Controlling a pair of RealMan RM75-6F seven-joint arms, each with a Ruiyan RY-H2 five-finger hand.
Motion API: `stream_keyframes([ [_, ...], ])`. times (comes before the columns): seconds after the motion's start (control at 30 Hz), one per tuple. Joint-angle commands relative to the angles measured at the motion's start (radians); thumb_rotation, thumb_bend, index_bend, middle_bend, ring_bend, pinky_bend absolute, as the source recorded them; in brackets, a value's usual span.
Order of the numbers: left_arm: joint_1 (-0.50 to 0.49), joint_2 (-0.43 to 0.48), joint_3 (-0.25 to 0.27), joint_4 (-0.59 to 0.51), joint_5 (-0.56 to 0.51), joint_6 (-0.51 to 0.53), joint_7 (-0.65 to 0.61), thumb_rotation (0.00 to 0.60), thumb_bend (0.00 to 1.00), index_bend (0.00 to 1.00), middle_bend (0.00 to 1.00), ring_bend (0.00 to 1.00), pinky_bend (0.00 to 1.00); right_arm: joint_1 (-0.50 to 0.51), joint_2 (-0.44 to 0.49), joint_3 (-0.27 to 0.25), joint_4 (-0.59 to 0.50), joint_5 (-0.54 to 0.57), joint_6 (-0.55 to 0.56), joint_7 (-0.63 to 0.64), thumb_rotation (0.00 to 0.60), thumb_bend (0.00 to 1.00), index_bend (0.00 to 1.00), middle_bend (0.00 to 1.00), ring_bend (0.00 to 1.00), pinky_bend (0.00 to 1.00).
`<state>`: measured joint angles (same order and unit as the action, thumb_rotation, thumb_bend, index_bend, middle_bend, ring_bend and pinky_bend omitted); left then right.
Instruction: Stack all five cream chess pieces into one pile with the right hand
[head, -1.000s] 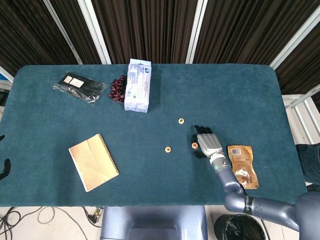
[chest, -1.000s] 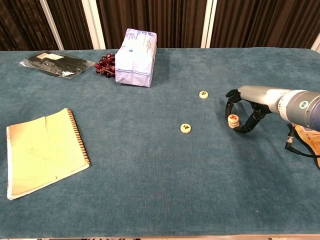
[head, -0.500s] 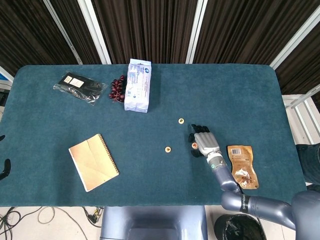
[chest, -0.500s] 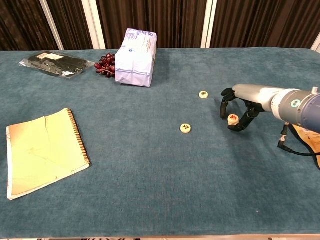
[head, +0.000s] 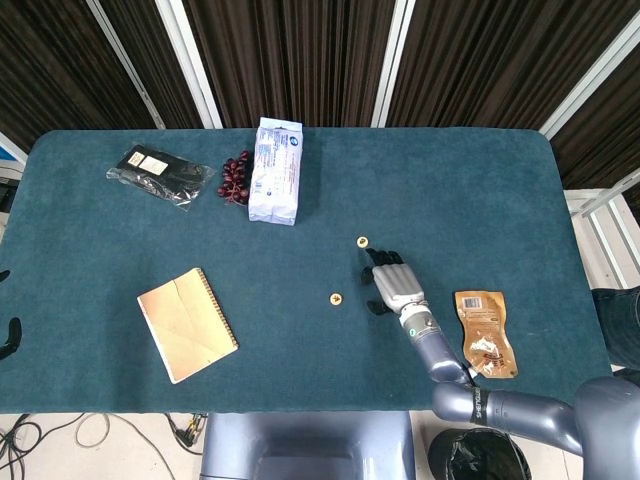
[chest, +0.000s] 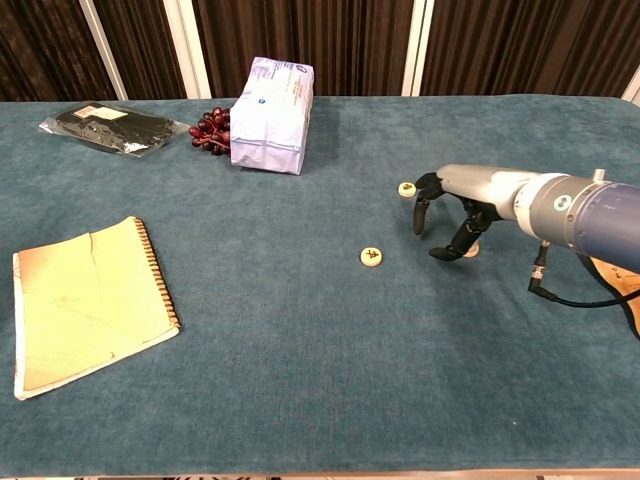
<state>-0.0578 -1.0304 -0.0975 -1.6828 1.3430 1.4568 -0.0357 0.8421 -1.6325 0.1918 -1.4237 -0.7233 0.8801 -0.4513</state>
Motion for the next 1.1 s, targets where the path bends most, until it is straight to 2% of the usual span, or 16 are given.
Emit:
stream_keyframes([
  [0.03,0.0,0.0,0.0,0.0,0.0,0.0,0.0,0.6,0.48,0.15,0.0,0.0,0.0,0.005,-0.005,-0.002,-0.01,-0.006,0.006,-0.007,0.6,0.41,0.43,0.0,0.0,0.0],
  [1.1,-0.001,0.003,-0.001,0.001,-0.004,-0.004,-0.005,0.6,0.48,0.15,0.0,0.0,0.0,0.072,-0.123,0.01,0.059,0.021,0.009,-0.075,0.6,0.41,0.43,0.0,0.0,0.0],
])
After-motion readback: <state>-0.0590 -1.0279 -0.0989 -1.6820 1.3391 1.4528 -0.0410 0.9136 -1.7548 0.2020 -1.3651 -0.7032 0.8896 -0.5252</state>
